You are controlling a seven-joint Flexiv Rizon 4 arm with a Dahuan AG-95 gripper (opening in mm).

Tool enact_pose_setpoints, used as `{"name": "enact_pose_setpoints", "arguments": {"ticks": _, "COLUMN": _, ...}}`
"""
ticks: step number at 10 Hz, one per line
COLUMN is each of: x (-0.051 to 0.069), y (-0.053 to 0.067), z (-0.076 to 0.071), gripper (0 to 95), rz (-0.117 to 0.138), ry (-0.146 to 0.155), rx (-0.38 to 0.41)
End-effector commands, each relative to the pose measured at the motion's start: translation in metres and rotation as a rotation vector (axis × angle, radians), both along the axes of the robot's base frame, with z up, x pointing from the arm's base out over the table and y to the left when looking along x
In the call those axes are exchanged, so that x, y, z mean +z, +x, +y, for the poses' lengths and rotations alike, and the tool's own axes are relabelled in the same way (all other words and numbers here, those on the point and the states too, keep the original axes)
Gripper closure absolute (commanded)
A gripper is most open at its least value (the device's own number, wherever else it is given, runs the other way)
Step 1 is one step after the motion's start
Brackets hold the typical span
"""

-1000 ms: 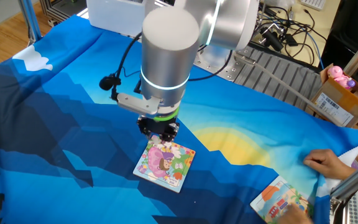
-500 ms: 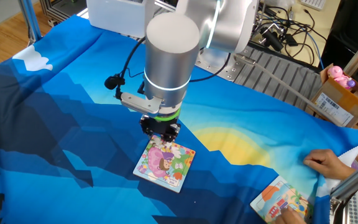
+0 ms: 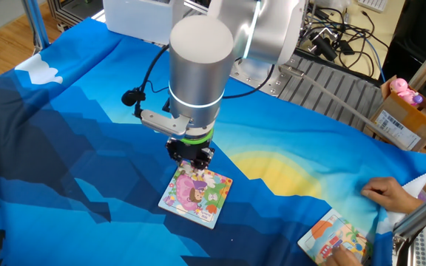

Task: Assemble one piece of a puzzle

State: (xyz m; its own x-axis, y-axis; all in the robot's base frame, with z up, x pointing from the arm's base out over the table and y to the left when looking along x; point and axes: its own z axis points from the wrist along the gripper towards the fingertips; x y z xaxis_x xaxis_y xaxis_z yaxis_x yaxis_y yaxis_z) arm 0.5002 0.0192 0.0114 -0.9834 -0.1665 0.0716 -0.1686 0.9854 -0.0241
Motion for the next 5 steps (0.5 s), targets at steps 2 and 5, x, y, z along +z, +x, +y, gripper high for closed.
{"name": "enact_pose_setpoints", "arguments": {"ticks": 2, "x": 0.0015, "y": -0.0006, "z": 0.0029, "gripper": 95.0, "rz": -0.003, "ry": -0.005, "rx": -0.005}}
{"name": "enact_pose_setpoints", "arguments": {"ticks": 5, "x": -0.0022, "y": -0.0027, "z": 0.0043, "gripper": 95.0, "rz": -0.004, "ry": -0.013, "rx": -0.017}}
